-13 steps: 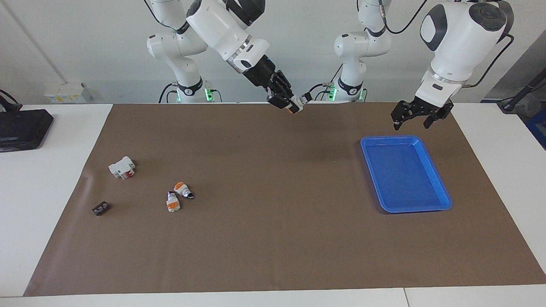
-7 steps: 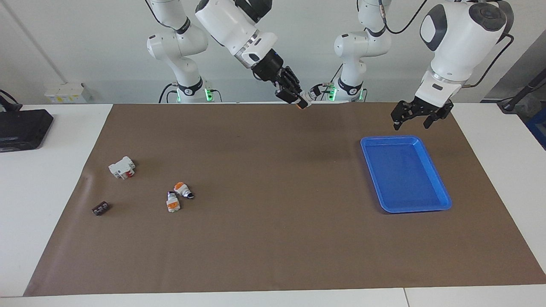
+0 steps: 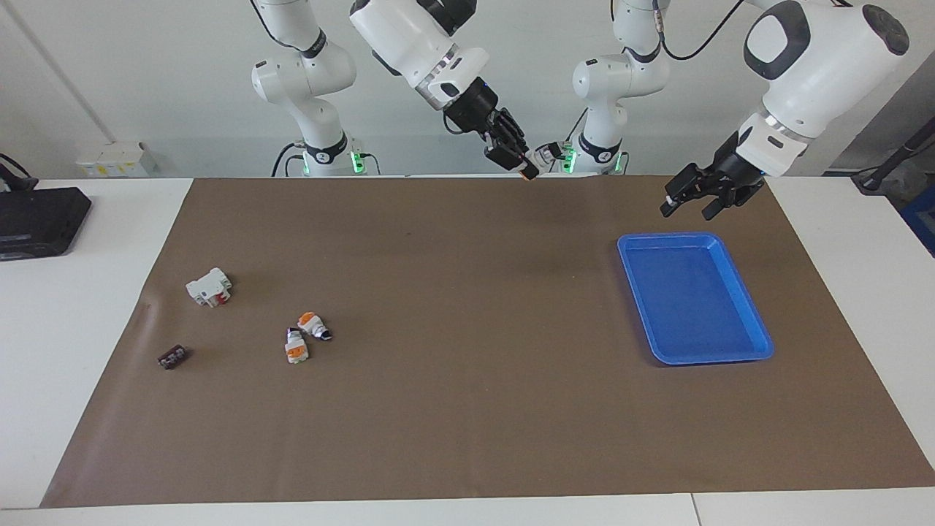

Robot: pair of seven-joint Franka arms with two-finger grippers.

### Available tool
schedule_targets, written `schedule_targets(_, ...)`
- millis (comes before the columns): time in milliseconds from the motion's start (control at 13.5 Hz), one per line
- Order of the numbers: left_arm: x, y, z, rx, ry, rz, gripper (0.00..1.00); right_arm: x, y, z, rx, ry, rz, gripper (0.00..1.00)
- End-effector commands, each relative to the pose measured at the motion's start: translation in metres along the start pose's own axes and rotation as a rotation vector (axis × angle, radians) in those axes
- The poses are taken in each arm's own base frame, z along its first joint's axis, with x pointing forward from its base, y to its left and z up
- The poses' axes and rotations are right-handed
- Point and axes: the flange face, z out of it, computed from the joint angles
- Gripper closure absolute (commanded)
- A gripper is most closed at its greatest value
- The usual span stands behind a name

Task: Turn and place switch with both arms
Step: 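Carry the switch toward the table center with the right gripper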

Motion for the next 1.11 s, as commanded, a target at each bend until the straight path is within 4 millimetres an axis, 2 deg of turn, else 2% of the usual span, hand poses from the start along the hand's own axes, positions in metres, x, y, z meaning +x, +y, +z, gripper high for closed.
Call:
schedule_targets(0, -0.007, 0.006, -0.007, -0.09, -0.024, -0.018, 0.0, 0.002, -0.001, 0.002, -0.013, -0.017, 0.004, 1.0)
schedule_targets(223, -0.004, 0.019, -0.025, -0.177, -0.021, -0.135, 0.0, 0.002, -0.001, 0.002, -0.012, -0.019, 0.005, 1.0)
schedule_targets(371, -0.008, 0.023, -0.024, -0.213, -0.064, -0.182, 0.0, 0.002, -0.001, 0.002, -0.013, -0.018, 0.005, 1.0)
schedule_targets(445, -0.011, 0.022, -0.023, -0.219, -0.095, -0.187, 0.0, 0.002, -0.001, 0.002, -0.014, -0.017, 0.006, 1.0)
schedule_targets(594, -0.012, 0.006, -0.032, -0.301, -0.132, -0.239, 0.01, 0.003, -0.001, 0.002, -0.016, -0.017, 0.014, 1.0)
schedule_targets(668, -0.013, 0.004, -0.035, -0.352, -0.157, -0.285, 0.02, 0.003, -0.001, 0.002, -0.016, -0.017, 0.017, 1.0)
schedule_targets(1039, -0.016, 0.043, -0.031, -0.44, -0.272, -0.518, 0.13, 0.006, -0.005, 0.003, -0.01, -0.017, 0.01, 1.0)
